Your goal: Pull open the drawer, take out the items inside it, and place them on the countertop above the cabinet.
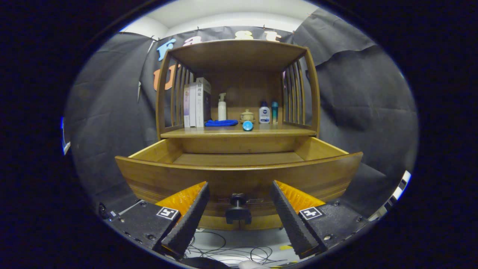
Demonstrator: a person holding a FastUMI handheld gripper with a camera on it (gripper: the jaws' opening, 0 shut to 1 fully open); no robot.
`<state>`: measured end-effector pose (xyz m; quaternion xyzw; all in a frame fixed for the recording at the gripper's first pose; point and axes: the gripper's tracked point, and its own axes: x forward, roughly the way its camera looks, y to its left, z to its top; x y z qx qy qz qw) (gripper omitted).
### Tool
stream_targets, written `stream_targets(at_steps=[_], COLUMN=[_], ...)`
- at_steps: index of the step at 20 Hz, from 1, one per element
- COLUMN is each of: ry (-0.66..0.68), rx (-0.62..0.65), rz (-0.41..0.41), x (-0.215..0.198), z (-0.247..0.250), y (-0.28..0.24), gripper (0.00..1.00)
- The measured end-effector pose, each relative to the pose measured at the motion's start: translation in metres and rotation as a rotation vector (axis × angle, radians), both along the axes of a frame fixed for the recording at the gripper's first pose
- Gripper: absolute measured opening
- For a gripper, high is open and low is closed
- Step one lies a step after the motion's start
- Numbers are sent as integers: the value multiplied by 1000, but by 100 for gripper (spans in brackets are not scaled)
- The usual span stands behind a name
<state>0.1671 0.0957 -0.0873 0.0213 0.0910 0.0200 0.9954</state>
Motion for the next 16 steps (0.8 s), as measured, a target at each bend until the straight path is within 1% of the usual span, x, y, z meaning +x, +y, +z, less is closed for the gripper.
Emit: stream_targets(at_steps=[2,4,6,16], ry=[6,17,31,33], rx=[-1,6,37,25], rz=[-18,-18,12,23], x=[7,13,16,24], z=[-3,-8,-13,-11], y=[-4,-3,4,3], gripper=[100,100,100,100])
